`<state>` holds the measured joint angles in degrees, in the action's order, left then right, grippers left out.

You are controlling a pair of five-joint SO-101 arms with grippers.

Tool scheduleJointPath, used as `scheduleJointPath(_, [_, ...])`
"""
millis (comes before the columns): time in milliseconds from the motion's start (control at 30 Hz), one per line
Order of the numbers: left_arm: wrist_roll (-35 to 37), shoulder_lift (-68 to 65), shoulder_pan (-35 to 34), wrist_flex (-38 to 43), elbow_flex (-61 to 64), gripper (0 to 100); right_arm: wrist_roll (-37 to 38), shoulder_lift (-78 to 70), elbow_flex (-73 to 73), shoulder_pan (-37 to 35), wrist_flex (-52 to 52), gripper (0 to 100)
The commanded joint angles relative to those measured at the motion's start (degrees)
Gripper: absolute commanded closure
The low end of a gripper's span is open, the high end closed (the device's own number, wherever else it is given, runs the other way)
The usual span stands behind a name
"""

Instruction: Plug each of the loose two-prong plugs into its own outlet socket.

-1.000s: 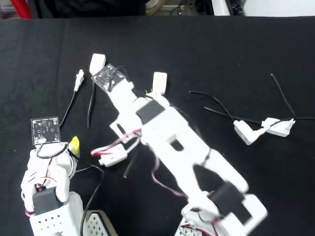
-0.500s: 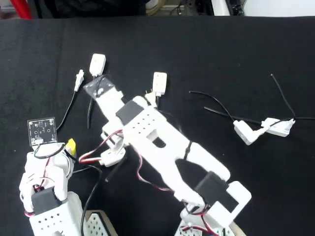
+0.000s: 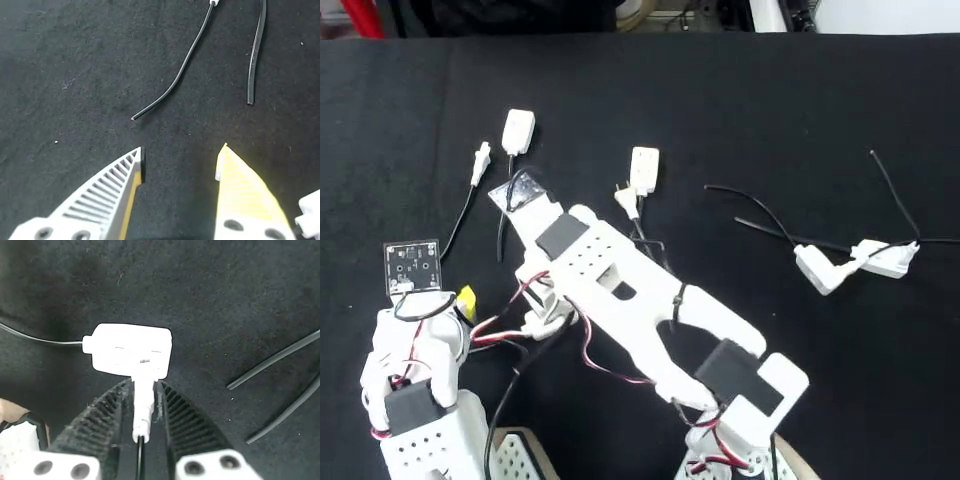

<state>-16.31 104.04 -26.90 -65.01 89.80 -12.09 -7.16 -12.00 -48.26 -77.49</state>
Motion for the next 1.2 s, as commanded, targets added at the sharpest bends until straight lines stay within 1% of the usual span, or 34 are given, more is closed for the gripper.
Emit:
scheduleJointPath(0, [-0.6, 0.3, -0.6, 0.9, -0.3, 76, -0.4, -0.6, 2.9, -0.3, -1.5, 98.7])
scheduleJointPath(267, [-0.6, 0.3, -0.6, 0.9, -0.3, 76, -0.3, -5.3, 9.9, 3.4, -7.5, 98.7])
scheduleJointPath(433, [-0.6, 0.3, -0.6, 0.9, -0.3, 76, -0.2, -10.0, 13.7, 3.4, -7.6, 98.7])
scheduleJointPath(733, [-0.6, 0.3, -0.6, 0.9, -0.3, 76, -0.8, -10.9, 17.8, 3.3, -9.1, 98.7])
scheduleJointPath(800, [-0.6, 0.3, -0.6, 0.9, -0.3, 76, -2.5, -11.4, 18.3, 3.3, -9.1, 98.7])
scheduleJointPath(900, [-0.7, 0.3, -0.6, 0.9, -0.3, 76, -2.7, -13.2, 18.7, 3.2, -9.4, 98.7])
scheduleJointPath(1167, [-0.7, 0.3, -0.6, 1.1, -0.3, 76, -2.8, -18.0, 23.9, 3.1, -15.0, 98.7])
